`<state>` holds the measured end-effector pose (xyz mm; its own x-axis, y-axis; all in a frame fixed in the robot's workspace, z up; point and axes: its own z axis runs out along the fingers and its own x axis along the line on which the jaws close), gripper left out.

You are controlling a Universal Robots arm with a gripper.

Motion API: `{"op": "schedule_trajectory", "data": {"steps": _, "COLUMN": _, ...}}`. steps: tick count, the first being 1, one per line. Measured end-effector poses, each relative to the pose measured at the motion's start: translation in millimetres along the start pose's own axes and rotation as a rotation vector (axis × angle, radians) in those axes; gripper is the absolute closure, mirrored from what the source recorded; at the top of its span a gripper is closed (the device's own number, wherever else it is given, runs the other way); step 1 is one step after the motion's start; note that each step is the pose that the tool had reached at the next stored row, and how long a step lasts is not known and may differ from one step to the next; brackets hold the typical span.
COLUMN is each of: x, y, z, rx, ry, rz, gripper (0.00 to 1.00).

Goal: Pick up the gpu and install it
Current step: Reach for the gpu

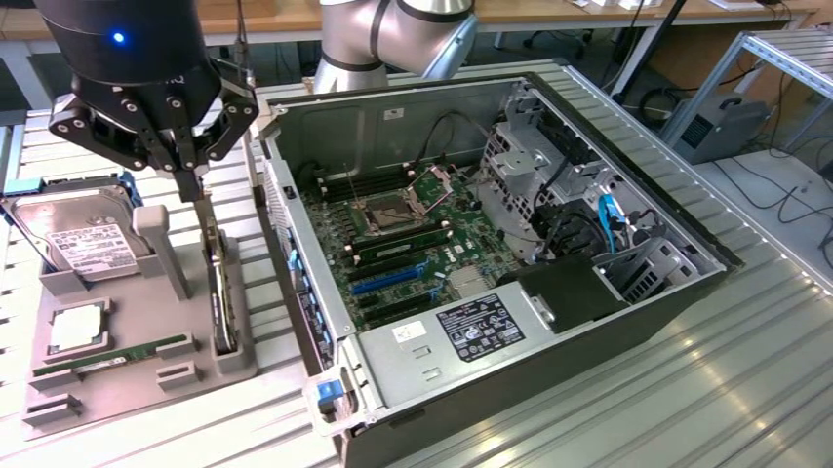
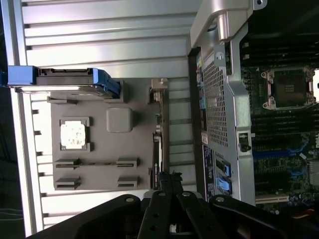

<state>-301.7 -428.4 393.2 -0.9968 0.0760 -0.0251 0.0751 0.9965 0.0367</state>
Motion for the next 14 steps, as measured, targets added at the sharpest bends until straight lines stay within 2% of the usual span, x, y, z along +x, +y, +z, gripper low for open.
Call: {"op": "schedule_trajectory", "data": {"steps": 14, "x": 0.2, "y": -4.3, "z": -0.2, "rx": 0.0013, "ry": 0.0000, "rz": 0.000, "gripper": 0.89}}
